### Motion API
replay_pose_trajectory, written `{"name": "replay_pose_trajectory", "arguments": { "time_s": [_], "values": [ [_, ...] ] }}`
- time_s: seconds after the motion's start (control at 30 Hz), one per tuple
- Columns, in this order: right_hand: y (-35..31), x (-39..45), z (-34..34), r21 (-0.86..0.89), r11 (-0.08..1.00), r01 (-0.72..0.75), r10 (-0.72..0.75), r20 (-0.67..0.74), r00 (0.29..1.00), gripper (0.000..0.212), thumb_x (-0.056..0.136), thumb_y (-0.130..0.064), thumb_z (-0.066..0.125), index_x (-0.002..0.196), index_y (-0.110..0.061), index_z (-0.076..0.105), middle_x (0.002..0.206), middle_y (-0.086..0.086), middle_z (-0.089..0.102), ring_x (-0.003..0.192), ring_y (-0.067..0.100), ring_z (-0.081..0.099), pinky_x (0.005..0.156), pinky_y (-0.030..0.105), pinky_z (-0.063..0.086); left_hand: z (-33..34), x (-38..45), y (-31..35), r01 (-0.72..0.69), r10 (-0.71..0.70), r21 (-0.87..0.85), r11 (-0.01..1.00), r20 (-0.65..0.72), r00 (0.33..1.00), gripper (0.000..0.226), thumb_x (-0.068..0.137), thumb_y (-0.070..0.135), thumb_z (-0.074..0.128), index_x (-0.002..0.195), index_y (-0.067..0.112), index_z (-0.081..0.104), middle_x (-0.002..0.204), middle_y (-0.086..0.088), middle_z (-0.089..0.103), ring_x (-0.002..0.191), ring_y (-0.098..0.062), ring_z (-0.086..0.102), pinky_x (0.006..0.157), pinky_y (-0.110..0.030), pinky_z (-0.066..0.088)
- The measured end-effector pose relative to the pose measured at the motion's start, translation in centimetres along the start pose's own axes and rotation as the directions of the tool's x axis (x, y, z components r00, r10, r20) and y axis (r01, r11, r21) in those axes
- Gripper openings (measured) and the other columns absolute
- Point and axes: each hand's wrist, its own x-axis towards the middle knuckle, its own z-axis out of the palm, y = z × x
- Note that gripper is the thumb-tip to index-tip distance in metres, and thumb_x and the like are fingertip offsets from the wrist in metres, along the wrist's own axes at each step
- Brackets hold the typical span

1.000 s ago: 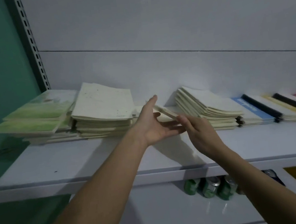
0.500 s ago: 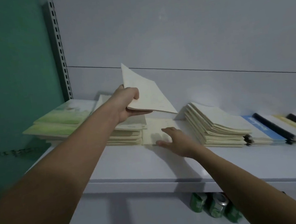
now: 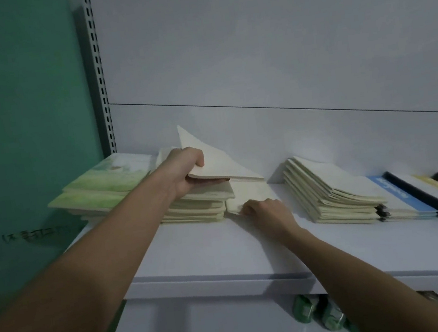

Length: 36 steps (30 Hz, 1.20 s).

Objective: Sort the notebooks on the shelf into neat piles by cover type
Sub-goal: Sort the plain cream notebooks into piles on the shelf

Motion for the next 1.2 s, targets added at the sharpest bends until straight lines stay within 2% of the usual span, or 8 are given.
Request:
{"name": "replay_pose_trajectory", "arguments": {
  "time_s": [0.3,0.4,0.5,0.6,0.67,0.87,1.03,1.2],
  "values": [
    [1.4,1.3,-9.1,0.524,0.814,-0.251,0.505,-0.426,0.751,0.021,0.094,-0.012,0.036,0.083,-0.017,0.053,0.076,0.006,0.06,0.071,0.031,0.051,0.057,0.036,0.032,-0.2,0.3,0.0,0.053,-0.057,0.041,0.998,0.111,0.992,0.05,0.086,-0.013,0.034,0.133,0.004,0.038,0.125,-0.027,0.05,0.088,-0.043,0.06,0.05,-0.043,0.057],
    [0.3,0.4,-11.2,0.515,0.847,-0.131,0.437,-0.535,0.723,0.021,0.098,-0.014,0.041,0.087,-0.016,0.059,0.075,0.004,0.062,0.068,0.027,0.052,0.056,0.035,0.031,1.9,0.4,-1.1,0.074,-0.084,0.079,0.994,0.129,0.988,0.047,0.086,-0.012,0.032,0.131,0.001,0.039,0.123,-0.029,0.052,0.085,-0.046,0.062,0.05,-0.044,0.057],
    [-0.6,-1.1,-11.9,0.191,0.978,0.088,0.051,-0.619,0.784,0.011,0.091,-0.013,0.057,0.095,-0.021,0.064,0.081,-0.001,0.067,0.068,0.025,0.057,0.059,0.032,0.042,4.6,0.5,-1.3,0.079,-0.081,0.021,0.997,0.131,0.988,0.02,0.098,0.001,0.037,0.114,0.0,0.049,0.113,-0.027,0.059,0.086,-0.044,0.064,0.057,-0.051,0.059],
    [0.1,-2.3,-11.0,-0.13,0.961,0.245,-0.275,-0.57,0.774,0.032,0.076,0.003,0.071,0.098,-0.02,0.068,0.086,-0.002,0.071,0.067,0.026,0.064,0.05,0.031,0.048,6.5,1.8,-1.5,0.1,-0.097,-0.016,0.995,0.143,0.985,0.039,0.099,0.037,0.051,0.114,0.001,0.053,0.109,-0.025,0.067,0.09,-0.04,0.07,0.067,-0.052,0.06],
    [0.9,-3.1,-11.4,-0.098,0.948,0.304,-0.303,-0.578,0.758,0.028,0.079,0.001,0.07,0.1,-0.018,0.071,0.086,-0.003,0.072,0.067,0.024,0.063,0.047,0.032,0.048,7.7,2.3,-2.2,0.069,-0.072,0.022,0.997,0.161,0.984,0.039,0.095,0.025,0.061,0.124,0.002,0.051,0.113,-0.025,0.066,0.089,-0.037,0.07,0.061,-0.049,0.059],
    [7.9,-3.3,-13.8,0.608,0.794,-0.019,0.209,-0.243,0.947,0.03,0.097,-0.04,0.049,0.117,-0.026,0.066,0.12,-0.011,0.065,0.107,0.009,0.059,0.093,0.031,0.048,12.2,4.5,-5.5,-0.045,0.051,-0.095,0.994,0.057,0.997,0.042,0.088,-0.003,0.052,0.129,0.004,0.048,0.118,-0.023,0.063,0.09,-0.034,0.066,0.054,-0.043,0.058],
    [17.3,-2.0,-15.0,0.857,0.348,-0.38,0.397,0.233,0.888,0.05,0.088,-0.023,0.066,0.131,-0.003,0.049,0.113,0.012,0.055,0.097,0.027,0.057,0.068,0.026,0.045,19.4,5.6,-7.9,-0.014,0.014,-0.086,0.996,0.006,1.0,0.023,0.09,0.008,0.048,0.111,0.005,0.057,0.105,-0.018,0.063,0.078,-0.026,0.063,0.052,-0.038,0.059],
    [23.5,-2.2,-13.9,0.856,0.312,-0.412,0.464,0.241,0.853,0.042,0.093,-0.006,0.059,0.134,-0.003,0.05,0.106,0.017,0.058,0.072,0.018,0.061,0.052,0.02,0.044,25.1,7.9,-11.0,-0.113,0.125,0.107,0.988,-0.112,0.986,0.006,0.086,0.01,0.056,0.088,0.01,0.061,0.085,-0.008,0.063,0.077,-0.022,0.057,0.062,-0.029,0.04]
  ]
}}
